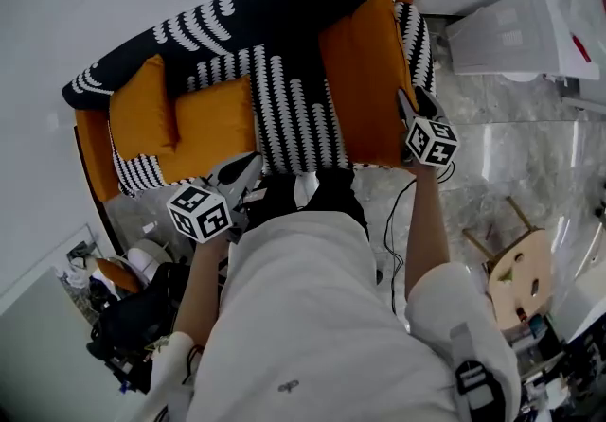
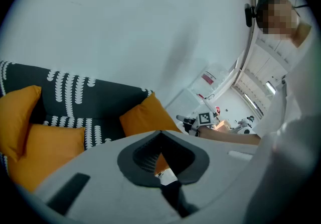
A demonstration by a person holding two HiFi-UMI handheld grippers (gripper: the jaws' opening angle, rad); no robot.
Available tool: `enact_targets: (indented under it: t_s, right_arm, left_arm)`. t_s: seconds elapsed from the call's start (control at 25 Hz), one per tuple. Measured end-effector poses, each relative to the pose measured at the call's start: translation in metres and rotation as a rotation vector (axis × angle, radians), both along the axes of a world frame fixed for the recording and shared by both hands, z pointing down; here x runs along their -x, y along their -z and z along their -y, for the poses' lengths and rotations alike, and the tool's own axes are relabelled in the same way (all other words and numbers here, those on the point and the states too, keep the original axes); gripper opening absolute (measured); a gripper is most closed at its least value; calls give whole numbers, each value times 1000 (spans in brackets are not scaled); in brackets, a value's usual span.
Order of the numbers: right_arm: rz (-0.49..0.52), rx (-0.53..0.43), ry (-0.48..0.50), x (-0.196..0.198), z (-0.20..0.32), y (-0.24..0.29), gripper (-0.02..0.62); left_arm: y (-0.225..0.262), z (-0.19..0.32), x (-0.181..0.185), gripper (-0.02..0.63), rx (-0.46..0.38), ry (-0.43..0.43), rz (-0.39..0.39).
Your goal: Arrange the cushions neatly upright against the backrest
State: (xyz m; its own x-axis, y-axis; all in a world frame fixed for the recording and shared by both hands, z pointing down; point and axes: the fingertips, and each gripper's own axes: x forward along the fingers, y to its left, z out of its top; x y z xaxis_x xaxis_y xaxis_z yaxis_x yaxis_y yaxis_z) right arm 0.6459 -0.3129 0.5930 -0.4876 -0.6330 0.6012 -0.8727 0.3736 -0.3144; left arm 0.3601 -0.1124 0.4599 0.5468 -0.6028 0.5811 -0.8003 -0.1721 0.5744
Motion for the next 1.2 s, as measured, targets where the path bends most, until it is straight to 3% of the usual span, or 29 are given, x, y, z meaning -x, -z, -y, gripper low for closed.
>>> enact_targets:
  t_s: [0.12,0.32,0.48,0.64,0.88,0.92,1.04,1.2]
  right_arm:
    - [37,-35,-36,9,-23,24,192]
    - [32,-8,-18,70,-74,35,190]
    - [78,38,-45,145,-119,43,190]
    - [58,81,65,244,-166,41,190]
    - [-3,140,265,353,-214,37,190]
    - [-16,146,294,366,-220,39,190]
    - [-51,163,362,394,-234,47,190]
    - [-110,190,391,402,-247,53,190]
  left_arm:
    - [-6,-9,22,9,-7,-1,-14]
    - [-13,-28,79,9,-61,-10,-26]
    - [-32,-50,156,11,-62,85,-72]
    - [-59,-80,254,11,-38,231,-108]
    - [-126,-130,364,17,56,515,-206]
    - [-141,-137,377,30,78,539,-208]
    - [-195,-152,399,168,163,566,-240]
    - [-267,-169,416,229,318,592,-227]
